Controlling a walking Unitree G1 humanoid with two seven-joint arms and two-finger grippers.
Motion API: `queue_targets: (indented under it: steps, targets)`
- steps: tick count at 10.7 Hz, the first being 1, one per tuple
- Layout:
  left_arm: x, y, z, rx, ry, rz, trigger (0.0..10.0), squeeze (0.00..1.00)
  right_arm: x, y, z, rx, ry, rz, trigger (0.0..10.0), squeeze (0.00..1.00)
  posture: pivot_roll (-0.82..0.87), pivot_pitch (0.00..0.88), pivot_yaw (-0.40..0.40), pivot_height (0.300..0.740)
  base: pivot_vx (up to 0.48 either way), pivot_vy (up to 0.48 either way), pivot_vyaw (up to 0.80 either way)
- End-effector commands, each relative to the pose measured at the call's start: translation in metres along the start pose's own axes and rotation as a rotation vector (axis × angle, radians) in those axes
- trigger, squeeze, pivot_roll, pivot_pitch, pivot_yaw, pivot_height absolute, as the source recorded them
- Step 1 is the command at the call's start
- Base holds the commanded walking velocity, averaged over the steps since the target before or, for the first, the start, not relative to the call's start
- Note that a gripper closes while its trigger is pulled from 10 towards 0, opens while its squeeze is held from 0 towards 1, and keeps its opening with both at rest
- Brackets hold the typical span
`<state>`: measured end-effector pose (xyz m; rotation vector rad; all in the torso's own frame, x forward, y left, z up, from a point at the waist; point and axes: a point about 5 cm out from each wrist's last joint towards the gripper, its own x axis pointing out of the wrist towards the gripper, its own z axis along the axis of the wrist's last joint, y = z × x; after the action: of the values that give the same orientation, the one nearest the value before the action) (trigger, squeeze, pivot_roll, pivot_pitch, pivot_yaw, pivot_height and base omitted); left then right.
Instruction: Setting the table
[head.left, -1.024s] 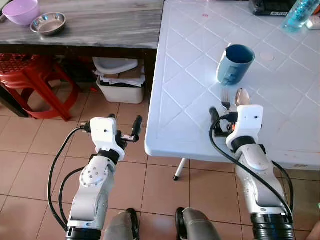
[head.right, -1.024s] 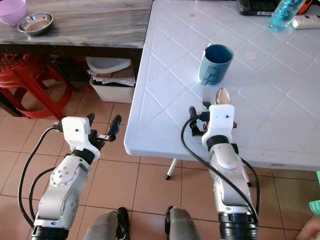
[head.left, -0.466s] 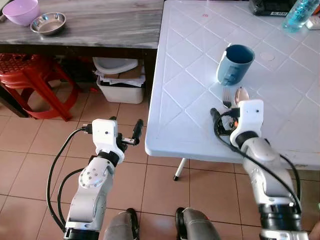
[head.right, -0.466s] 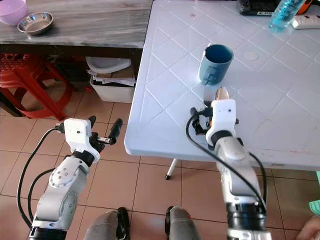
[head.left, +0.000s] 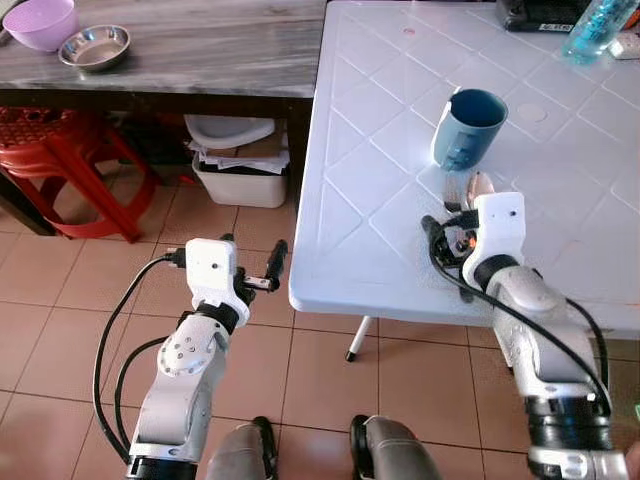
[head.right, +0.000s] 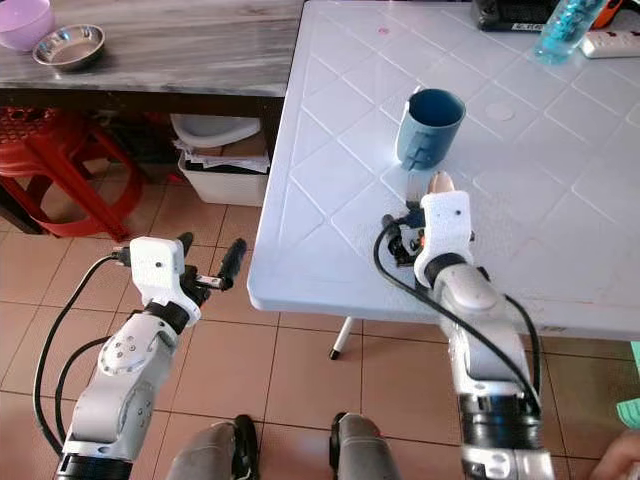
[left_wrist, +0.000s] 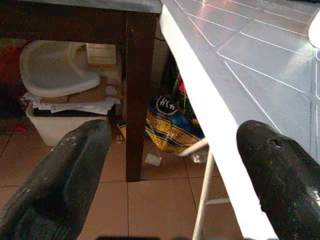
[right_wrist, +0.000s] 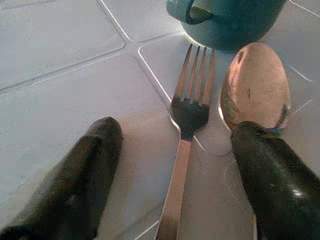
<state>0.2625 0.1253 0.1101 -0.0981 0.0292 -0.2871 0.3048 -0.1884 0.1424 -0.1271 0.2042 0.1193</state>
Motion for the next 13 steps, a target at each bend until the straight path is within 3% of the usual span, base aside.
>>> queue_targets:
  steps: [1, 4, 5, 6, 11, 13]
  targets:
    - [-0.004, 0.000, 0.000, 0.012, 0.011, -0.010, 10.0, 0.00, -0.001, 0.006, -0.023, 0.032, 0.115, 0.039, 0.0, 0.00, -0.07, 0.215, 0.035, 0.740, 0.000, 0.000, 0.00]
    - [-0.008, -0.001, -0.001, 0.005, 0.015, -0.054, 10.0, 0.00, -0.006, -0.001, -0.034, 0.092, 0.206, 0.025, 0.0, 0.00, -0.07, 0.218, 0.034, 0.740, 0.000, 0.000, 0.00]
    - [-0.008, -0.001, -0.001, 0.007, 0.016, -0.058, 10.0, 0.00, -0.010, -0.002, -0.038, 0.094, 0.224, 0.025, 3.3, 0.00, -0.07, 0.220, 0.034, 0.740, 0.000, 0.000, 0.00]
    - [-0.008, -0.002, -0.002, 0.005, 0.020, -0.067, 10.0, 0.00, -0.016, 0.002, -0.043, 0.096, 0.247, 0.057, 10.0, 0.00, -0.07, 0.224, 0.034, 0.740, 0.000, 0.000, 0.00]
    - [-0.008, -0.003, -0.001, 0.011, 0.023, -0.079, 10.0, 0.00, -0.011, 0.004, -0.021, 0.063, 0.180, 0.070, 10.0, 0.00, -0.07, 0.226, 0.033, 0.740, 0.000, 0.000, 0.00]
    - [-0.009, -0.004, -0.002, 0.007, 0.024, -0.088, 10.0, 0.00, -0.011, 0.003, -0.029, 0.095, 0.210, 0.062, 10.0, 0.00, -0.07, 0.227, 0.031, 0.740, 0.000, 0.000, 0.00]
